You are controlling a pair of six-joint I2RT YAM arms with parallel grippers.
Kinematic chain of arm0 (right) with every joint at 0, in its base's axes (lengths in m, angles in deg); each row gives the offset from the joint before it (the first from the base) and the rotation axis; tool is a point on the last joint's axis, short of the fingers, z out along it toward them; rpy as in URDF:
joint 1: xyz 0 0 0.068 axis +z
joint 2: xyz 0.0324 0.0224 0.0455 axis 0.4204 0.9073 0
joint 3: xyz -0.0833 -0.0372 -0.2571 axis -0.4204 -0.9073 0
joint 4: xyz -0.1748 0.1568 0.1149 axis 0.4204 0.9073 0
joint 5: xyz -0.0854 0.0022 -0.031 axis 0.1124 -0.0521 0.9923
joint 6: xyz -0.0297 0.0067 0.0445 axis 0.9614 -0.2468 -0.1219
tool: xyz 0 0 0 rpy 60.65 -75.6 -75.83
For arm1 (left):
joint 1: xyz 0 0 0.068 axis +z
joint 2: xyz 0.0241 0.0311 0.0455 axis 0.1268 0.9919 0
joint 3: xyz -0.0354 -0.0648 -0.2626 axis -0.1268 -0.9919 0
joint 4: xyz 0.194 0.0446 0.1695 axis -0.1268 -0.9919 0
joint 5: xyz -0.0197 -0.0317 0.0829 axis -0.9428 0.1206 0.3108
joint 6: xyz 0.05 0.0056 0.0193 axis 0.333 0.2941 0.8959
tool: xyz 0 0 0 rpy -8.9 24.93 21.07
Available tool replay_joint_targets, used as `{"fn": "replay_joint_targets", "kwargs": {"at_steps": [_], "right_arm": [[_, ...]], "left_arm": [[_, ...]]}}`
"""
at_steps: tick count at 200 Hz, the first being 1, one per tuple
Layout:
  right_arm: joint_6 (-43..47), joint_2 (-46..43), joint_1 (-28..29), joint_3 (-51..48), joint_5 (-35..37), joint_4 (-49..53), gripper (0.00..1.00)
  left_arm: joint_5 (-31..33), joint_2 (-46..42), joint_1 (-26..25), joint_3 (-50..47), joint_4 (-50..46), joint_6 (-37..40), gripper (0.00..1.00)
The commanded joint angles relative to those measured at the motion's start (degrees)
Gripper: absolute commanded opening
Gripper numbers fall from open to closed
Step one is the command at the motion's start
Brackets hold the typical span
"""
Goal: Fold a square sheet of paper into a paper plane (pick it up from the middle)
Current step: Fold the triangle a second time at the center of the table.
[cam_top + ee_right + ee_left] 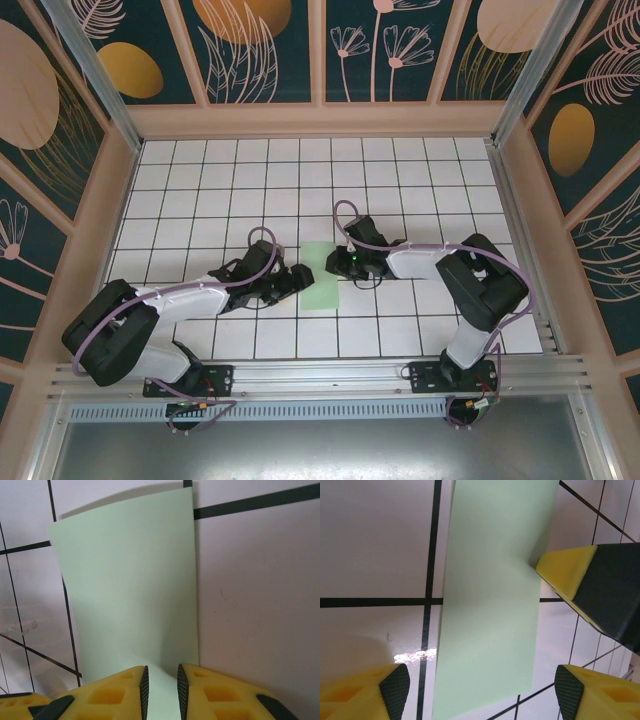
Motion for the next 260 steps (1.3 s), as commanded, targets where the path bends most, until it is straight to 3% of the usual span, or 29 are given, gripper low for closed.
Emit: {"fn": "replay_joint_targets", "kwargs": {"at_steps": [1,179,226,260], "right_arm": [[-1.3,2.1,-0.9,-0.1,-0.5,-0.5,0.27],[-3.3,-0.7,-6.5,-8.8,-10.6,-11.2,0.24],[3.0,-7.4,-3.1,-2.0,-1.9,0.0,0.22],[1.7,-7.7,0.9,-1.5,0.2,3.0,0.13]], "left_arm": [[-3.2,-0.6,-0.1,-1.0,2.5,-1.9,0.78],[-3.4,4.5,-3.1,1.6,0.3,-2.4,0.75],[1.5,3.4,-2.9,3.5,-3.3,-1.8,0.72],[4.6,2.0,-0.8,4.5,-5.5,-0.4,0.71]]}}
